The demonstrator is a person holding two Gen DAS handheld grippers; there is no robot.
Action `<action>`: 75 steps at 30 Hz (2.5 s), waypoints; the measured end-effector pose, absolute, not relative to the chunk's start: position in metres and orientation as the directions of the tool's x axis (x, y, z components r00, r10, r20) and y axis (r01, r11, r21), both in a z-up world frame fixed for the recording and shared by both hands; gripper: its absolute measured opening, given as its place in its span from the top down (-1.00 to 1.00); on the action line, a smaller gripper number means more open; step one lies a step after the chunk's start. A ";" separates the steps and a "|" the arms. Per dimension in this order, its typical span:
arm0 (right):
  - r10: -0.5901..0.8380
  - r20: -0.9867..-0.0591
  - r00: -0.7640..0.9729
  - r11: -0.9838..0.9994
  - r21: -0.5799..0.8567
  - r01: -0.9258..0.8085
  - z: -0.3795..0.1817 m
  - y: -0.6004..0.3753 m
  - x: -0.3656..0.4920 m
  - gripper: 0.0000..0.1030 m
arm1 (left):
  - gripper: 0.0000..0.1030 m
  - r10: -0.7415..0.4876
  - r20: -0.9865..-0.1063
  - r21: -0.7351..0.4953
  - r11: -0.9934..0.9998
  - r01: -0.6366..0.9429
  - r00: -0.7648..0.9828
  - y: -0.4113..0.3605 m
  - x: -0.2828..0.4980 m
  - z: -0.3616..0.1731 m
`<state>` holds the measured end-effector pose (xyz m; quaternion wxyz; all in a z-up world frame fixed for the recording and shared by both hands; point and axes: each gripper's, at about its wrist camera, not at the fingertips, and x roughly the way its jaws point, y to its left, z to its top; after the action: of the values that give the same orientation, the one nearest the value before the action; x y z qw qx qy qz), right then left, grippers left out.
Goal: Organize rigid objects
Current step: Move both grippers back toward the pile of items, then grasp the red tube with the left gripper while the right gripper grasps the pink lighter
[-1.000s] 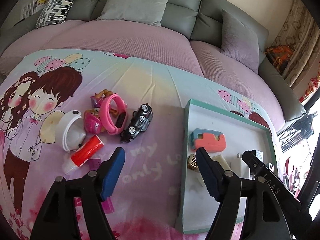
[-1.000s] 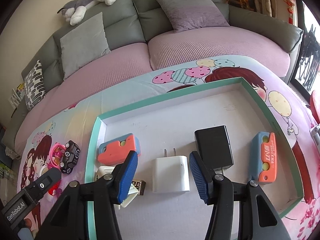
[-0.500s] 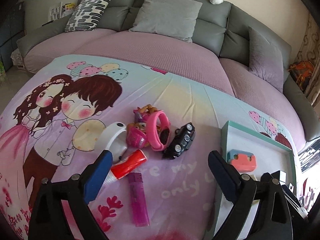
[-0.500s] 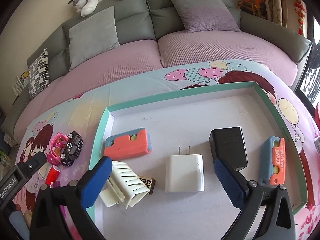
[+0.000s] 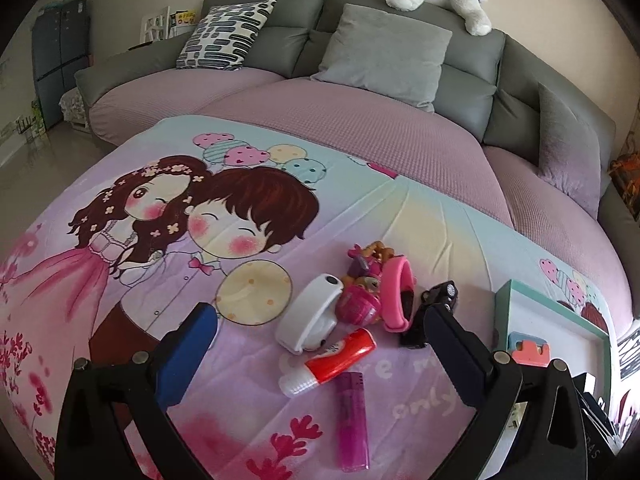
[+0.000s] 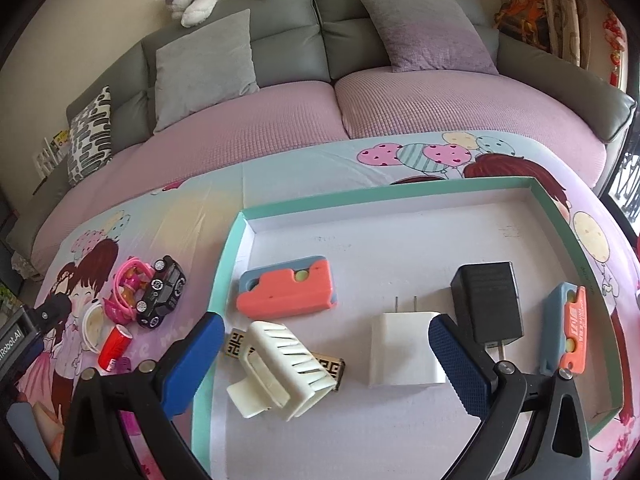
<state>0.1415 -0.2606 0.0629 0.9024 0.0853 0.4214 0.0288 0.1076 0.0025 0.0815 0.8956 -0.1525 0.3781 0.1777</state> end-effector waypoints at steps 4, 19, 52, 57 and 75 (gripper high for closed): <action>0.161 -0.733 0.661 0.981 0.191 -0.028 0.068 -0.244 0.140 -1.00 | -1.00 0.245 -0.704 -0.154 0.863 -0.481 0.666 0.026 0.096 0.090; 0.312 -0.708 0.633 0.947 0.181 -0.265 0.070 -0.158 0.128 -1.00 | -1.00 0.319 -0.693 -0.180 0.792 -0.583 0.646 0.078 0.071 0.093; 0.215 -0.837 0.502 0.927 0.013 -0.375 0.016 -0.089 0.121 -0.34 | -1.00 0.194 -0.850 -0.107 0.847 -0.521 0.490 0.083 0.096 0.035; 0.193 -0.834 0.517 0.945 0.017 -0.327 0.019 -0.102 0.126 0.05 | -1.00 0.164 -0.857 -0.123 0.855 -0.503 0.488 0.081 0.097 0.033; 0.251 -0.833 0.493 0.956 0.132 -0.263 0.024 -0.131 0.130 0.58 | -0.99 -0.037 -0.875 -0.189 0.944 -0.271 0.482 0.030 0.121 0.021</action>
<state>0.1295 -0.1305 0.0244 0.8639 -0.0064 0.4811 0.1489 0.1206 0.0303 0.0214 0.8471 -0.1527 0.5043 0.0690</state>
